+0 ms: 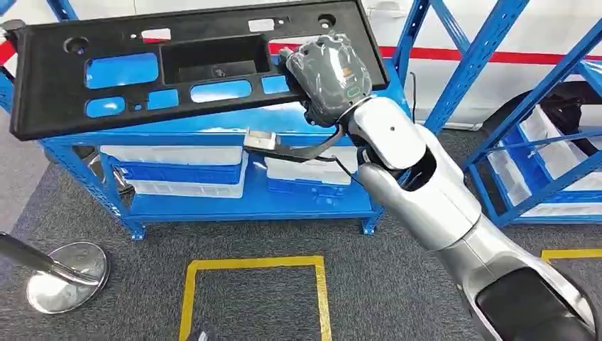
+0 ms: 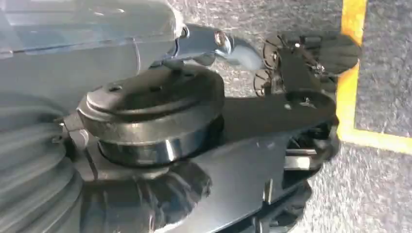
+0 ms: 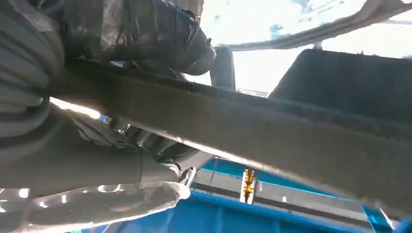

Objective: Take the parts from the cabinet and place them on the table.

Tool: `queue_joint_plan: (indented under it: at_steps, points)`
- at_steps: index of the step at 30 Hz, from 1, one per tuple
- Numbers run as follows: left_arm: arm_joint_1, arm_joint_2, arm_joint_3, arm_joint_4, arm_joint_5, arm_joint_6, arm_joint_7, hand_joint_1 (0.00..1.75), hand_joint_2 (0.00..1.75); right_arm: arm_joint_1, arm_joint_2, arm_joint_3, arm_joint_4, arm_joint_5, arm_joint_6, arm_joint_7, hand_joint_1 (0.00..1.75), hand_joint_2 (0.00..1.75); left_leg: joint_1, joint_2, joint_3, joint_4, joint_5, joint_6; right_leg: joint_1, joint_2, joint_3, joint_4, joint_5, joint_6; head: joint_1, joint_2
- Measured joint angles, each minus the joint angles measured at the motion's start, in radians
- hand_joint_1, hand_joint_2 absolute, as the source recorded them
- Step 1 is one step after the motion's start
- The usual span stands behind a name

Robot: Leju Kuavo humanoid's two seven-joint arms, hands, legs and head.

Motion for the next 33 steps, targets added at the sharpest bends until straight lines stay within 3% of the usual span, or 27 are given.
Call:
queue_joint_plan:
  at_steps: [1,3,4,5,6,8,9,10,11,14,15,16,17,18,19,20,21,23,24,25,26,27,29,30,31,32,33]
  points:
    - [-0.001,0.001,0.000,0.000,0.000,0.000,0.001,0.00,1.75,-0.001,0.002,0.003,0.001,-0.001,0.001,0.000,1.75,1.75,-0.001,0.001,-0.014,0.028,-0.051,-0.009,-0.005,-0.003,-0.004,-0.018,0.020,-0.003,-0.001,0.000]
    - [0.003,0.007,-0.001,0.001,0.000,0.002,0.003,0.00,1.75,0.000,0.002,0.004,0.004,-0.004,0.001,0.000,1.75,1.75,0.009,0.003,-0.047,0.160,-0.154,-0.032,-0.022,-0.009,-0.032,-0.014,0.040,0.020,-0.001,0.000]
    - [0.004,0.012,-0.001,0.002,0.000,0.002,0.003,0.00,1.75,0.001,0.003,0.004,0.005,-0.006,0.001,0.000,1.75,1.75,0.015,0.004,-0.061,0.219,-0.175,-0.043,-0.028,-0.011,-0.050,-0.007,0.047,0.032,-0.001,0.000]
    - [0.004,0.015,-0.001,0.002,0.000,0.002,0.003,0.00,1.75,0.003,0.003,0.004,0.006,-0.006,0.001,-0.001,1.75,1.75,0.022,0.005,-0.066,0.259,-0.166,-0.056,-0.037,-0.014,-0.071,0.002,0.055,0.045,-0.001,0.000]
    - [0.003,0.018,-0.001,0.002,0.000,0.002,0.003,0.00,1.75,0.006,0.004,0.005,0.009,-0.006,0.001,-0.003,1.75,1.75,0.033,0.008,-0.053,0.263,-0.120,-0.074,-0.048,-0.015,-0.099,0.017,0.064,0.061,-0.001,0.000]
    - [0.001,0.020,-0.001,0.002,0.000,0.002,0.003,0.00,1.75,0.007,0.004,0.005,0.012,-0.007,0.001,-0.006,1.75,1.75,0.060,0.011,0.005,0.200,-0.046,-0.113,-0.068,-0.017,-0.157,0.058,0.075,0.084,-0.001,0.000]
    - [-0.002,0.018,-0.002,0.002,0.000,0.002,0.000,0.00,1.75,0.005,0.004,0.005,0.013,-0.008,0.001,-0.006,1.75,1.75,0.075,0.008,0.048,0.130,-0.081,-0.144,-0.072,-0.016,-0.194,0.097,0.077,0.103,-0.001,0.000]
    - [-0.003,0.002,-0.004,-0.002,0.000,0.001,-0.006,0.00,1.75,0.005,0.003,0.005,0.012,-0.009,0.000,-0.006,1.75,1.75,0.058,0.003,0.087,0.078,-0.137,-0.158,-0.071,-0.009,-0.224,0.126,0.077,0.112,-0.010,0.000]
    - [-0.001,0.017,-0.005,0.002,-0.001,0.000,-0.013,0.00,1.75,0.011,0.004,0.005,0.012,-0.010,0.001,-0.005,1.75,1.75,0.059,-0.004,0.068,0.097,-0.143,-0.103,-0.065,-0.003,-0.239,0.151,0.078,0.118,-0.006,0.000]
    - [0.005,0.019,-0.006,0.007,0.000,0.000,-0.018,0.00,1.75,0.021,-0.005,0.008,0.020,-0.010,0.002,-0.007,1.75,1.75,0.052,0.008,0.034,0.117,-0.131,-0.049,-0.078,-0.001,-0.255,0.161,0.103,0.124,-0.002,0.000]
    - [0.001,0.021,-0.006,0.007,0.000,0.000,-0.018,0.00,1.75,0.021,-0.008,0.008,0.022,-0.010,0.002,-0.007,1.75,1.75,0.046,0.015,0.026,0.117,-0.119,-0.030,-0.083,-0.003,-0.266,0.173,0.063,0.126,-0.002,0.000]
    - [-0.001,0.028,-0.006,0.008,0.000,0.001,-0.018,0.00,1.75,0.022,-0.010,0.008,0.023,-0.010,0.002,-0.007,1.75,1.75,0.043,0.016,0.011,0.116,-0.103,-0.013,-0.084,-0.004,-0.276,0.212,-0.008,0.127,0.000,0.000]
    - [0.000,0.033,-0.006,0.010,0.000,0.002,-0.019,0.00,1.75,0.023,-0.011,0.008,0.024,-0.010,0.002,-0.007,1.75,1.75,0.037,0.016,-0.007,0.112,-0.087,-0.007,-0.086,-0.003,-0.288,0.281,-0.085,0.127,0.000,0.000]
    - [0.000,0.037,-0.006,0.011,0.000,0.002,-0.019,0.00,1.75,0.023,-0.011,0.009,0.025,-0.010,0.002,-0.007,1.75,1.75,0.030,0.017,-0.024,0.110,-0.070,-0.005,-0.085,-0.002,-0.296,0.361,-0.148,0.124,-0.001,0.000]
    - [0.000,0.038,-0.006,0.011,0.000,0.002,-0.019,0.00,1.75,0.025,-0.012,0.010,0.026,-0.010,0.002,-0.007,1.75,1.75,0.024,0.018,-0.042,0.110,-0.055,-0.001,-0.084,-0.001,-0.299,0.437,-0.186,0.120,0.000,0.000]
    - [0.001,0.038,-0.006,0.011,0.000,0.002,-0.019,0.00,1.75,0.027,-0.012,0.010,0.027,-0.010,0.002,-0.007,1.75,1.75,0.019,0.019,-0.061,0.110,-0.040,0.001,-0.081,-0.001,-0.293,0.491,-0.189,0.114,0.000,0.000]
    - [0.001,0.038,-0.006,0.011,0.000,0.002,-0.019,0.00,1.75,0.029,-0.013,0.011,0.029,-0.010,0.002,-0.007,1.75,1.75,0.016,0.020,-0.078,0.110,-0.027,0.002,-0.077,0.000,-0.275,0.508,-0.166,0.107,-0.001,0.000]
    - [0.002,0.038,-0.006,0.011,0.000,0.001,-0.019,0.00,1.75,0.030,-0.015,0.012,0.030,-0.010,0.002,-0.007,1.75,1.75,0.014,0.022,-0.116,0.109,0.003,0.002,-0.062,0.000,-0.173,0.435,-0.110,0.087,-0.001,0.000]
    - [0.002,0.038,-0.006,0.011,0.000,0.001,-0.019,0.00,1.75,0.027,-0.015,0.012,0.029,-0.010,0.002,-0.007,1.75,1.75,0.016,0.022,-0.128,0.106,0.018,0.002,-0.054,-0.001,-0.096,0.355,-0.120,0.079,-0.001,0.000]
    - [0.002,0.038,-0.006,0.011,0.000,0.001,-0.019,0.00,1.75,0.023,-0.014,0.012,0.026,-0.010,0.001,-0.007,1.75,1.75,0.017,0.022,-0.129,0.101,0.031,0.000,-0.047,-0.004,0.001,0.243,-0.180,0.071,-0.001,0.000]
    - [0.003,0.036,-0.006,0.011,-0.001,0.001,-0.020,0.00,1.75,0.018,-0.013,0.012,0.025,-0.010,0.000,-0.007,1.75,1.75,0.017,0.024,-0.129,0.091,0.046,-0.007,-0.041,-0.004,0.048,0.146,-0.223,0.072,-0.001,0.000]
    - [0.004,0.036,-0.006,0.011,-0.001,0.001,-0.020,0.00,1.75,0.017,-0.013,0.012,0.026,-0.010,0.001,-0.007,1.75,1.75,0.021,0.027,-0.122,0.071,0.068,-0.014,-0.041,-0.004,0.036,0.164,-0.202,0.079,-0.002,0.000]
    - [0.005,0.036,-0.006,0.011,0.000,0.000,-0.020,0.00,1.75,0.015,-0.013,0.012,0.026,-0.010,0.001,-0.007,1.75,1.75,0.025,0.025,-0.108,0.021,0.114,-0.027,-0.029,-0.003,0.022,0.124,-0.154,0.067,0.003,0.000]
    - [0.006,0.037,-0.006,0.011,0.000,0.000,-0.020,0.00,1.75,0.016,-0.012,0.013,0.026,-0.010,0.001,-0.007,1.75,1.75,0.022,0.024,-0.113,0.016,0.110,-0.028,-0.050,-0.006,0.027,0.087,-0.119,0.067,0.001,0.000]
    - [0.004,0.037,-0.007,0.011,0.000,0.000,-0.019,0.00,1.75,0.014,-0.012,0.013,0.026,-0.010,0.002,-0.007,1.75,1.75,0.018,0.022,-0.122,0.033,0.053,-0.027,-0.045,-0.010,0.016,0.071,-0.095,0.075,0.002,0.000]
    - [0.004,0.037,-0.007,0.011,0.000,0.000,-0.020,0.00,1.75,0.012,-0.010,0.013,0.026,-0.010,0.002,-0.007,1.75,1.75,0.016,0.021,-0.133,0.079,-0.024,-0.025,-0.045,-0.009,0.000,0.068,-0.074,0.070,-0.001,0.000]
    - [0.005,0.037,-0.007,0.012,0.000,0.000,-0.019,0.00,1.75,0.013,-0.010,0.013,0.026,-0.010,0.002,-0.007,1.75,1.75,0.015,0.020,-0.137,0.142,-0.088,-0.026,-0.044,-0.009,-0.018,0.068,-0.059,0.074,0.000,0.000]
